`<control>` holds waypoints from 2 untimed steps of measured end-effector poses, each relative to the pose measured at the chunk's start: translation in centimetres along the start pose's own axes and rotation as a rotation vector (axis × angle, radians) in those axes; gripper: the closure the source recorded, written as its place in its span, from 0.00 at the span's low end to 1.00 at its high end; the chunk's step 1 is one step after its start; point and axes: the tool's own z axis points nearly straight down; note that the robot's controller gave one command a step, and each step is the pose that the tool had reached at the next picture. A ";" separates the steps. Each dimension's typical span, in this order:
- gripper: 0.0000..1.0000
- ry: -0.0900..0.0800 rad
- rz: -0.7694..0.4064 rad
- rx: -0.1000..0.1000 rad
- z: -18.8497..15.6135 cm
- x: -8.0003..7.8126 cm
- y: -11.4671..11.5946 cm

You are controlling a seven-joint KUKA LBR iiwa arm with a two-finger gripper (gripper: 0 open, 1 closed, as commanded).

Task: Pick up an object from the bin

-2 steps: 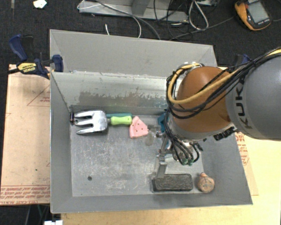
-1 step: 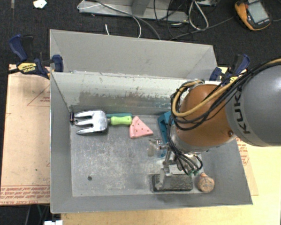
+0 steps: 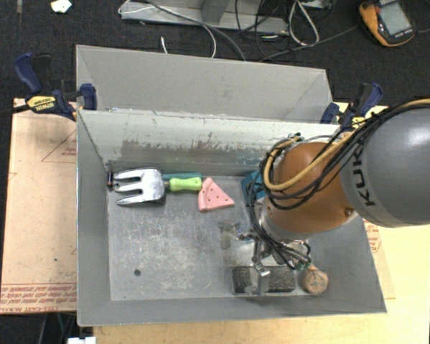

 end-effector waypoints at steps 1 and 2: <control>0.00 0.005 0.073 -0.002 2.3 2.6 -4.3; 0.00 -0.006 0.088 0.002 2.7 3.0 -5.0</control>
Offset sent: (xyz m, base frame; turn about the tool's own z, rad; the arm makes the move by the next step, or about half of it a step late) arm -0.0169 -0.0323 -0.0379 0.0874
